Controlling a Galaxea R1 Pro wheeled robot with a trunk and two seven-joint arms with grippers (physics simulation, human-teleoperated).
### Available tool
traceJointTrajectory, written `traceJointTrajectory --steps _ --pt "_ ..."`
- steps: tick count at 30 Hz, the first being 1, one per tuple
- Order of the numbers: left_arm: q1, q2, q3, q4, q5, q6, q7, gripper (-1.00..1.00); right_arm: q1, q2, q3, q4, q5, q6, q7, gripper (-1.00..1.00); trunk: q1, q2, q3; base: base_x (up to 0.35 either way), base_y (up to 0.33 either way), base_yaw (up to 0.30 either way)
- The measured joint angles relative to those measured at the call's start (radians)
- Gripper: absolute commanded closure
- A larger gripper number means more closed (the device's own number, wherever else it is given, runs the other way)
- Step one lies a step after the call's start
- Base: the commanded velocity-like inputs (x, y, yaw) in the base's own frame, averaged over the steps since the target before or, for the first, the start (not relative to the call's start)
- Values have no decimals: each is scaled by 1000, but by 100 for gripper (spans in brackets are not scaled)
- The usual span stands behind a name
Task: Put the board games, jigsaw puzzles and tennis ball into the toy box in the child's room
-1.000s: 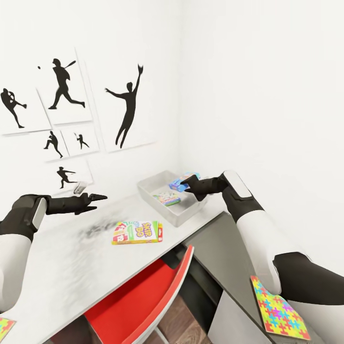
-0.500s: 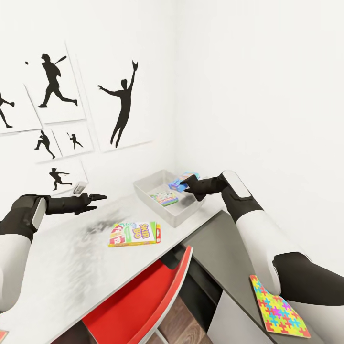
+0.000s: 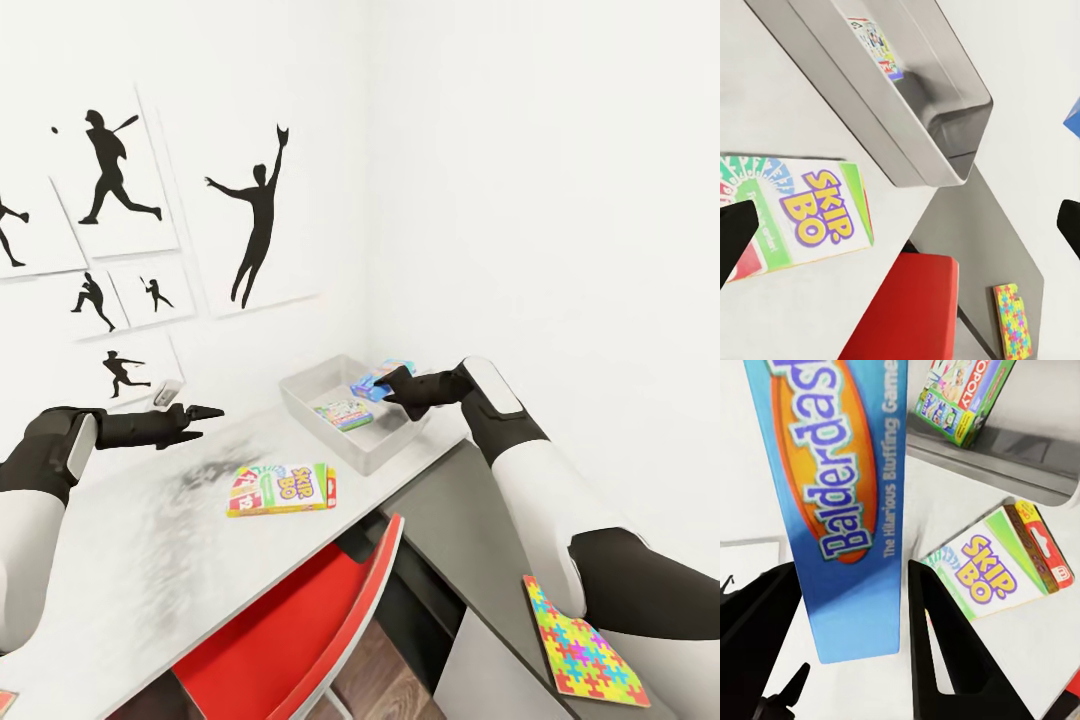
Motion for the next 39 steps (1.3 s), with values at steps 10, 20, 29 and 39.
traceJointTrajectory --steps 10,20,29,39 --pt "0 1 -1 0 0 0 0 -100 0 2 0 0 0 0 0 100 0 0 -15 0 0 0" --pt "0 1 -1 0 0 0 0 -100 0 5 0 0 0 0 -1 100 0 0 -31 0 0 0" --pt "0 9 9 -1 3 1 -3 -100 0 7 0 -2 0 0 -2 100 0 0 -46 0 0 0" --pt "0 12 11 -6 7 1 -6 -100 0 7 0 -5 1 2 -1 100 0 0 -63 0 0 0"
